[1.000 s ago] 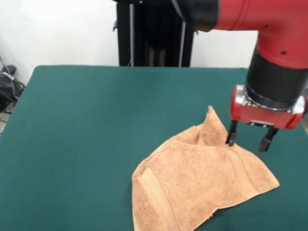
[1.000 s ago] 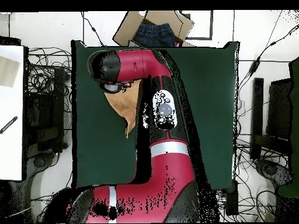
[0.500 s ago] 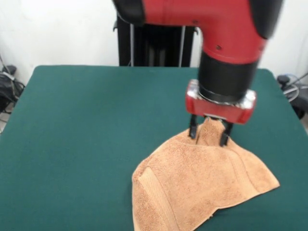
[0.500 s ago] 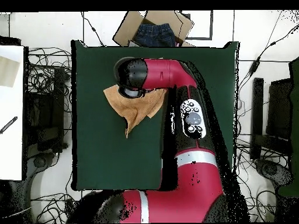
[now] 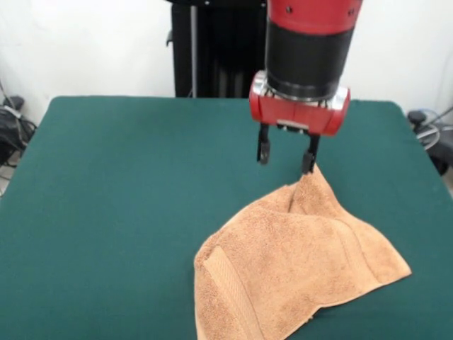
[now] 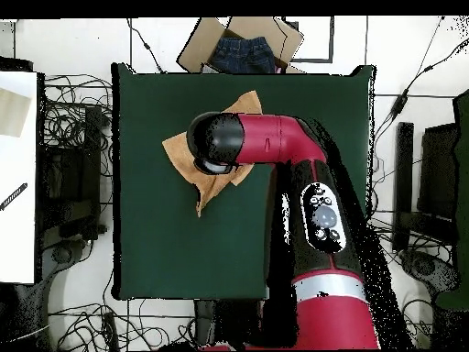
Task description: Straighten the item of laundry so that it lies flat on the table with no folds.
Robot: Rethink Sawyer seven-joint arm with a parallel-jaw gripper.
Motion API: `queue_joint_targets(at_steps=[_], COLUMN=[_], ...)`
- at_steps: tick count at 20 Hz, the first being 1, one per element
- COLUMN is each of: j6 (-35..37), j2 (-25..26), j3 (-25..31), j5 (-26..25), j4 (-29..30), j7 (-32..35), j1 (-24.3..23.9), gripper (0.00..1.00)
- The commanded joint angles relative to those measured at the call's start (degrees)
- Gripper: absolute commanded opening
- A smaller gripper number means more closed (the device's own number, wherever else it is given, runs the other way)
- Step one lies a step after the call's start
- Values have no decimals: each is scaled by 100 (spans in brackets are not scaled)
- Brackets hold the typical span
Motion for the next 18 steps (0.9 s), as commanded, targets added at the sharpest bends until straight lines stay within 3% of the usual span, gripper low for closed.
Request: queue_joint_targets(at_steps=[1,9,18], j6=[-384,-732,-1145], j2=[-402,-343,-232], j3=[402,240,268], j5=[-61,-282,-455], j4=[1111,1173,1389], j7=[-208,80,-72], j1=[81,320,339], gripper=[100,100,100])
